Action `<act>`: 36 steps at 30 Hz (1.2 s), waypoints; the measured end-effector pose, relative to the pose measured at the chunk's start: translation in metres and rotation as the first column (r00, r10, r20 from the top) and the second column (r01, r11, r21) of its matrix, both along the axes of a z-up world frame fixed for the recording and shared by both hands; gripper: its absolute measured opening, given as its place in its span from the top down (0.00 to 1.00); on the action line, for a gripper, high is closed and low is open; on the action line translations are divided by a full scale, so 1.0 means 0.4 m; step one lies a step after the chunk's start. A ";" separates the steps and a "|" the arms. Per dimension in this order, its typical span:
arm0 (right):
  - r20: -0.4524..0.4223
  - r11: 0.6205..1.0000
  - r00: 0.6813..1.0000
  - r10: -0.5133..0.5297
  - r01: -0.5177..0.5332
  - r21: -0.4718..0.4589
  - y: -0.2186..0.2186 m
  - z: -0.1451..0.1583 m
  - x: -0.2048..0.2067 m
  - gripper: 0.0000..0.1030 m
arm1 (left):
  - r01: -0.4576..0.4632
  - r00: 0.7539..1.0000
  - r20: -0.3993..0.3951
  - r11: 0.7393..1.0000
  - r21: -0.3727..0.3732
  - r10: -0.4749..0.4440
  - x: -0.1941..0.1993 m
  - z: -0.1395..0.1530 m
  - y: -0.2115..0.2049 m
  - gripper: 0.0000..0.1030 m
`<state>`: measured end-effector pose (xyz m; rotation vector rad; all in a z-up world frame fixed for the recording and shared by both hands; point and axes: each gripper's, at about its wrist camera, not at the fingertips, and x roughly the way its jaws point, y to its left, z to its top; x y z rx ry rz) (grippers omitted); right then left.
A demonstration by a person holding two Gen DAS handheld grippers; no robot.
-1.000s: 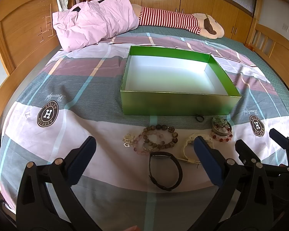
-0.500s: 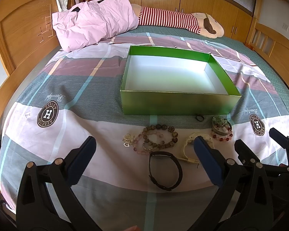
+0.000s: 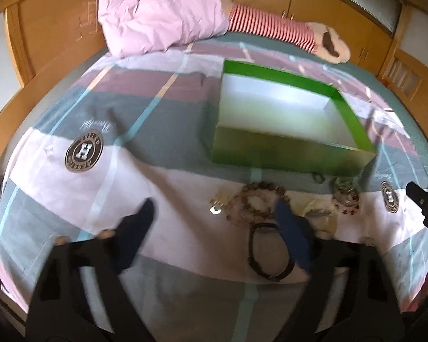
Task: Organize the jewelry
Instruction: 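Grasp the black-strap watch with left while right grasps the white watch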
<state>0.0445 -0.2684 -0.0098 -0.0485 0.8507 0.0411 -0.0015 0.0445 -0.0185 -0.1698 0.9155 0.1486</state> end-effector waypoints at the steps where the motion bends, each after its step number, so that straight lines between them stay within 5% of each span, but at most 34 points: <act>1: -0.032 1.000 0.999 0.002 -0.001 0.018 -0.002 -0.016 0.009 0.39 | -0.006 1.000 -0.021 1.000 -0.007 0.006 0.003 -0.009 0.002 0.29; 2: -0.060 1.000 0.998 0.006 -0.004 0.027 0.001 -0.029 0.016 0.56 | -0.001 0.999 -0.048 0.999 -0.047 -0.001 0.006 -0.023 0.014 0.33; 3: -0.091 0.998 0.995 0.034 -0.029 0.051 0.010 -0.042 0.023 0.59 | 0.010 0.997 -0.076 0.994 -0.111 -0.019 0.009 -0.036 0.026 0.43; 7: -0.182 0.968 0.963 0.197 -0.162 0.192 0.069 -0.076 0.049 0.59 | 0.072 0.981 -0.161 0.973 -0.218 -0.109 0.017 -0.066 0.035 0.45; 11: -0.194 0.954 0.940 0.280 -0.250 0.168 0.158 -0.107 0.061 0.59 | 0.166 0.960 -0.191 0.967 -0.193 -0.203 0.027 -0.065 -0.016 0.41; 17: -0.288 0.951 0.908 0.305 -0.272 0.148 0.216 -0.188 0.086 0.59 | 0.311 0.919 -0.235 0.948 -0.060 -0.316 0.054 -0.094 -0.106 0.42; 18: -0.299 0.955 0.908 0.295 -0.268 0.130 0.219 -0.200 0.085 0.62 | 0.322 0.914 -0.241 0.945 -0.055 -0.326 0.054 -0.102 -0.111 0.48; 20: -0.319 0.953 0.899 0.300 -0.266 0.148 0.215 -0.214 0.092 0.88 | 0.333 0.906 -0.262 0.942 -0.042 -0.332 0.065 -0.128 -0.119 0.66; 21: -0.324 0.951 0.897 0.301 -0.260 0.166 0.210 -0.217 0.092 0.90 | 0.335 0.904 -0.272 0.942 -0.034 -0.331 0.071 -0.139 -0.123 0.79; 25: -0.293 0.956 0.913 0.285 -0.248 0.157 0.191 -0.197 0.085 0.94 | 0.317 0.907 -0.274 0.947 -0.058 -0.321 0.084 -0.156 -0.116 0.94; 36: -0.181 0.972 0.963 0.199 -0.170 0.163 0.082 -0.104 0.066 0.93 | 0.234 0.944 -0.202 0.960 -0.151 -0.261 0.068 -0.130 -0.060 0.95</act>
